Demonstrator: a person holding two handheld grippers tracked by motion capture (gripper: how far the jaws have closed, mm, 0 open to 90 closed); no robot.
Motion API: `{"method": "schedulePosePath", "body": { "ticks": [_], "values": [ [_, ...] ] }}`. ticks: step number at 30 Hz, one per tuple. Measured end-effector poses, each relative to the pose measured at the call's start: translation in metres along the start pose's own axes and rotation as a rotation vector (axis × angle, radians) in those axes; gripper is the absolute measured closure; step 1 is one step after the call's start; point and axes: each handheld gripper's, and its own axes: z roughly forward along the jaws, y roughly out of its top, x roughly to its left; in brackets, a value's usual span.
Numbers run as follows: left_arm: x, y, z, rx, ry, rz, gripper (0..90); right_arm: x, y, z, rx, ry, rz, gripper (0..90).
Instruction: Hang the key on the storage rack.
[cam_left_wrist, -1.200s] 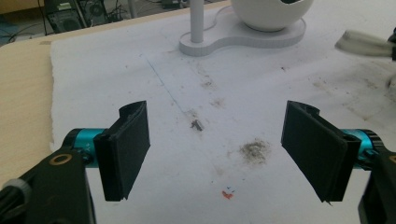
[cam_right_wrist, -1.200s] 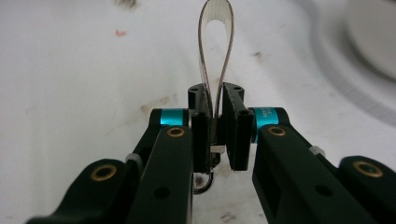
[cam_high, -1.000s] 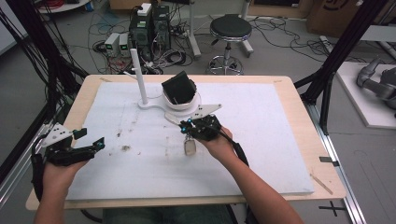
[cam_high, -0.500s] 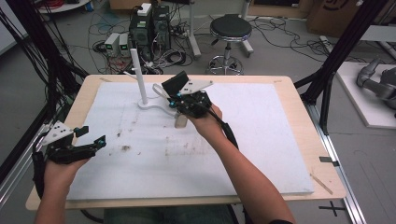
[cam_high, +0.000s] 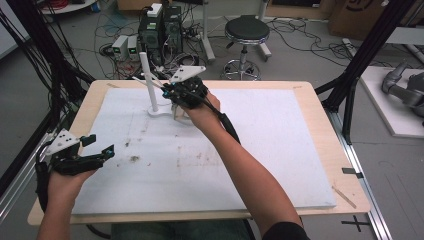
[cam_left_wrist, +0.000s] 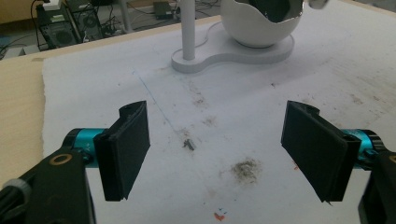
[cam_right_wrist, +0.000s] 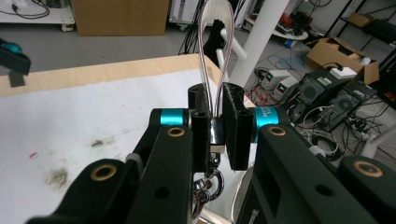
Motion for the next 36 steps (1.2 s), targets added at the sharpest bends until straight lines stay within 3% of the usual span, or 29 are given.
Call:
{"method": "schedulePosePath", "body": {
  "ticks": [15,23,36],
  "values": [
    [0.002,-0.002,-0.001,0.002,0.004,-0.005,23.7,-0.002,0.038,0.035,0.036,-0.037,-0.069,83.1],
    [0.004,-0.004,-0.002,0.006,0.007,-0.011,23.7,-0.001,0.043,0.050,0.060,-0.043,-0.082,83.1],
    [0.005,-0.005,-0.004,0.004,0.011,-0.016,23.7,-0.003,0.036,0.066,0.122,-0.074,-0.092,83.0]
  ]
}}
